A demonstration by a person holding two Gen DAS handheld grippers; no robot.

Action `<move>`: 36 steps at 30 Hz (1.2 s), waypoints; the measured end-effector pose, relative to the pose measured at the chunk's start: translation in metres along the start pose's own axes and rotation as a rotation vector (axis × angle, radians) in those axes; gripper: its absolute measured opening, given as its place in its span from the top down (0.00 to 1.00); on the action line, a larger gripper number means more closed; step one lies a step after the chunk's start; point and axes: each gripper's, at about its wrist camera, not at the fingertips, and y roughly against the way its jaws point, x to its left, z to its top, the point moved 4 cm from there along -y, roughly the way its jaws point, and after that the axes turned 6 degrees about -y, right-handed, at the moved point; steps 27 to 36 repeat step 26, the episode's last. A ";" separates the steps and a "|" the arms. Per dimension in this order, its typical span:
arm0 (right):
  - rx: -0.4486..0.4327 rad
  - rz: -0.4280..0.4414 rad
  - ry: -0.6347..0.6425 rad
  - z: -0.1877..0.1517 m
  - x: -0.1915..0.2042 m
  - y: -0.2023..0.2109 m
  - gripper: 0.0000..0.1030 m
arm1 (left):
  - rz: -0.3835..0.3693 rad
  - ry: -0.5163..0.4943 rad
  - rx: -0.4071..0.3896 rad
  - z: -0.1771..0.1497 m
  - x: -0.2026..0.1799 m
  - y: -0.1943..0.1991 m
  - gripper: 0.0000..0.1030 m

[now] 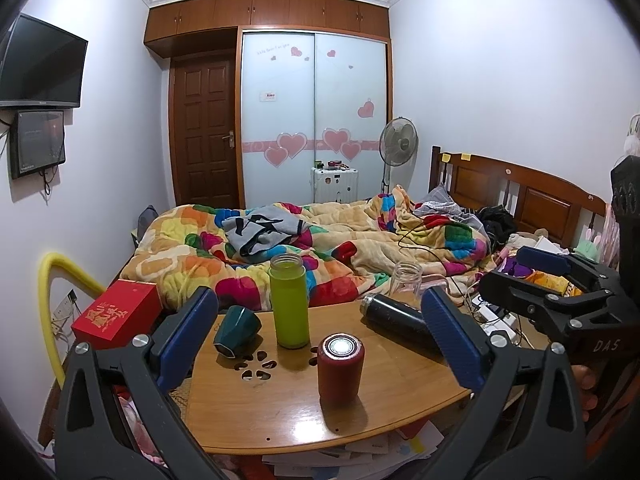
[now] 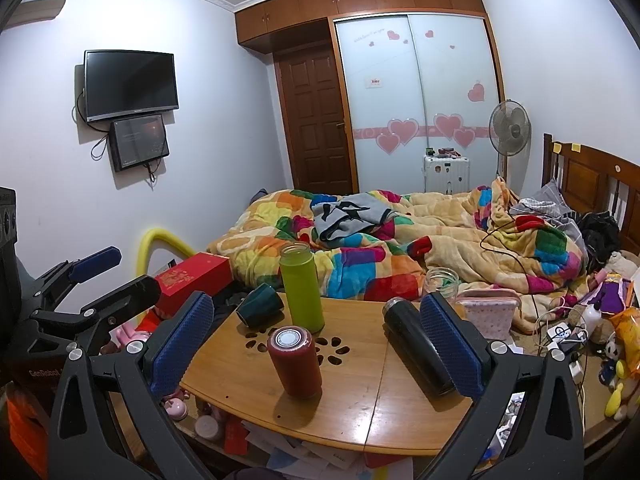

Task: Flip cup upside down

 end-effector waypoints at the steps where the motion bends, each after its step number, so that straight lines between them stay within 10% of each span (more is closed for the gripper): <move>1: 0.000 0.000 0.000 0.000 -0.001 0.000 0.00 | -0.001 0.000 0.001 0.000 0.000 0.000 0.00; 36: 0.006 0.004 0.002 0.000 -0.001 0.000 0.00 | -0.042 0.005 -0.006 0.003 -0.002 -0.001 0.00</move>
